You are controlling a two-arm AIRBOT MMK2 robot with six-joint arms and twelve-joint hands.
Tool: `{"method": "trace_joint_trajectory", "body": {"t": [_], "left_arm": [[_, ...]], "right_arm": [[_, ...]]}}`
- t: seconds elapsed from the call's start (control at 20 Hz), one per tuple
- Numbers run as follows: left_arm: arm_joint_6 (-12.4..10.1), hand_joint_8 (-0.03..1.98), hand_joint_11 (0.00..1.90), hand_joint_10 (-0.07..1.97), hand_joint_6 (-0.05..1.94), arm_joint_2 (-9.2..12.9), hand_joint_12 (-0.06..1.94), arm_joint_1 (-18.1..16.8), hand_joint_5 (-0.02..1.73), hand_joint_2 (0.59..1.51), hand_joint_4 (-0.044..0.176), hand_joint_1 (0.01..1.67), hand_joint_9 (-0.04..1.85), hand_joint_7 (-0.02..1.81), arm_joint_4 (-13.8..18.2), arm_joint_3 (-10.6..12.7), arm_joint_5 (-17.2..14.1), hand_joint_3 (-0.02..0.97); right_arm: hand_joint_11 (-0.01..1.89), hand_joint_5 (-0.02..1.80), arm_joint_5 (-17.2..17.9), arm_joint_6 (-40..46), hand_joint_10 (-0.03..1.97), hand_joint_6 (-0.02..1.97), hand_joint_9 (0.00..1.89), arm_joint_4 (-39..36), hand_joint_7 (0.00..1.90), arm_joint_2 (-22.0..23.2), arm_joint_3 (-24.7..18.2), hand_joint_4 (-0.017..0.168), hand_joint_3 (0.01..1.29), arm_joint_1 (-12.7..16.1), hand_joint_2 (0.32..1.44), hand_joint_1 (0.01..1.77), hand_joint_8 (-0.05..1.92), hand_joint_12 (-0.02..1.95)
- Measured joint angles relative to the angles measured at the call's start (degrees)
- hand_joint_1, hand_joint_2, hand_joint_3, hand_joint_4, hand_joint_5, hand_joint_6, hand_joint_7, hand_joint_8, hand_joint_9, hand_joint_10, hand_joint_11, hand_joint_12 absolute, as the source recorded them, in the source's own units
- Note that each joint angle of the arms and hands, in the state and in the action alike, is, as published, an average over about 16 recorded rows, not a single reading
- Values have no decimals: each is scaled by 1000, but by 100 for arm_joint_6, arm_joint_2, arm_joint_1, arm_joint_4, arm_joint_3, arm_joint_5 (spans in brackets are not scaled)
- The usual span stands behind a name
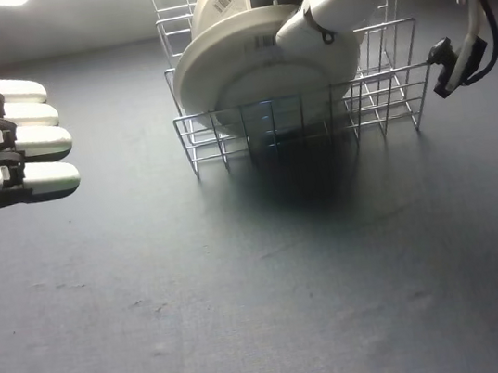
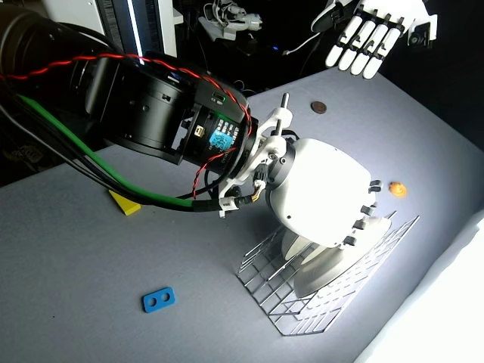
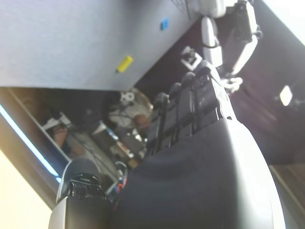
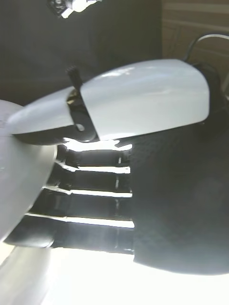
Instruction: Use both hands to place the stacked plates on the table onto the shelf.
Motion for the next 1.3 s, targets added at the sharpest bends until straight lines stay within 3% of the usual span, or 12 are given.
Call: {"method": "trace_joint_trajectory", "body": {"t": [0.25, 0.55, 0.85, 1.0, 1.3], "left_arm": [[-45, -1, 21, 8, 20, 18, 8, -38, 61, 1105, 4, 22, 22, 26, 23, -50, -240, 15], [-88, -1, 21, 8, 20, 39, 8, -38, 61, 1106, 5, 21, 23, 30, 61, -107, -563, 14], [24, 0, 21, 8, 20, 61, 8, 27, 63, 1106, 5, 21, 23, 31, 27, -189, -831, 14], [148, 1, 23, 8, 20, 72, 7, 61, 65, 1106, 5, 21, 24, 32, 34, -226, -856, 14], [378, 2, 24, 8, 20, 72, 16, 113, 74, 1105, 5, 21, 30, 39, 33, -263, -837, 15]], "right_arm": [[736, 698, 23, -7, 840, 1107, 877, -31, 874, 9, -32, -7, 9, -5, 1116, 1185, 1024, 1414], [621, 705, 48, -8, 638, 793, 848, -175, 905, 58, -131, -5, 9, 101, 1108, 1096, 617, 1349], [521, 734, 65, -10, 380, 406, 843, -667, 932, 218, -362, -3, 10, 241, 1111, 961, 179, 1275], [491, 749, 143, -6, 290, 229, 850, -1090, 940, 373, -571, -2, 10, 285, 1118, 898, 83, 1255], [476, 785, 395, 0, 174, 142, 862, -2165, 943, 860, -1320, -1, 10, 233, 1137, 804, 22, 1216]]}}
